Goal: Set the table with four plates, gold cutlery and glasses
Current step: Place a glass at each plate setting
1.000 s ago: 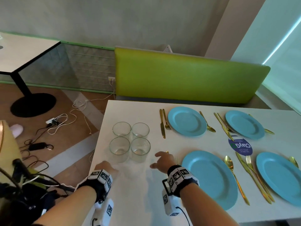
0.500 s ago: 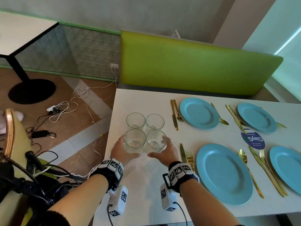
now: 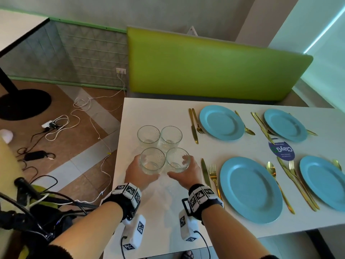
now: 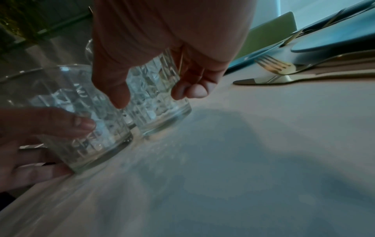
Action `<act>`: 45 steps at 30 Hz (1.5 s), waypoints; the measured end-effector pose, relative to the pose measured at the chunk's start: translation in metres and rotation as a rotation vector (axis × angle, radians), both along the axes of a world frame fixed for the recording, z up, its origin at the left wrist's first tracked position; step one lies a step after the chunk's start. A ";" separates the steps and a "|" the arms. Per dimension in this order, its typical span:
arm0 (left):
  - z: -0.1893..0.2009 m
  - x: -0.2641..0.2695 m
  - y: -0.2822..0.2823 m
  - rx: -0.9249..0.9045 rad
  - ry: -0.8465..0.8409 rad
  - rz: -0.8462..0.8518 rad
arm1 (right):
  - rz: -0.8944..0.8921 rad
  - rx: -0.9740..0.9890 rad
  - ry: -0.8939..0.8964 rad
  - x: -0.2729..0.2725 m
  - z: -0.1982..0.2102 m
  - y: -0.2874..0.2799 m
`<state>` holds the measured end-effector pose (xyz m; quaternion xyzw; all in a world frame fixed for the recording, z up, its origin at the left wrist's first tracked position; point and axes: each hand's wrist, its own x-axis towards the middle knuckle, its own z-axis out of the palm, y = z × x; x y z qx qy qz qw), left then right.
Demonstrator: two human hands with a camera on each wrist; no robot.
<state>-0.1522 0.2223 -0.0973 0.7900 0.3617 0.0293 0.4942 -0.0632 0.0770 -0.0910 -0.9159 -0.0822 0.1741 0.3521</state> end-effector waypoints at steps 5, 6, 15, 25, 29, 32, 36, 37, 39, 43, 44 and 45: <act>0.017 0.011 -0.021 0.003 -0.023 -0.190 | -0.099 0.029 -0.010 0.013 0.023 -0.033; 0.023 0.017 -0.028 0.006 -0.030 -0.234 | -0.129 0.033 -0.022 0.018 0.031 -0.043; 0.079 0.114 -0.120 0.001 -0.166 -0.455 | -0.376 -0.061 -0.179 0.081 0.094 -0.162; 0.094 0.257 -0.236 -0.007 -0.169 -0.493 | -0.618 -0.082 -0.106 0.204 0.101 -0.318; 0.087 0.306 -0.273 -0.015 -0.119 -0.527 | -0.725 -0.040 -0.080 0.260 0.094 -0.377; 0.079 0.335 -0.294 0.008 -0.081 -0.521 | -0.786 -0.058 -0.066 0.297 0.086 -0.413; 0.066 0.364 -0.315 0.033 -0.030 -0.525 | -0.816 -0.085 -0.034 0.339 0.071 -0.442; 0.063 0.369 -0.319 0.033 -0.015 -0.526 | -0.815 -0.092 -0.028 0.347 0.067 -0.447; 0.059 0.379 -0.326 0.040 0.003 -0.529 | -0.816 -0.098 -0.012 0.362 0.060 -0.455; 0.046 0.394 -0.341 0.012 0.038 -0.535 | -0.820 -0.119 0.021 0.383 0.048 -0.463; 0.043 0.397 -0.344 0.002 0.048 -0.532 | -0.826 -0.121 0.027 0.388 0.045 -0.464; 0.041 0.399 -0.347 -0.010 0.055 -0.529 | -0.836 -0.118 0.032 0.391 0.042 -0.465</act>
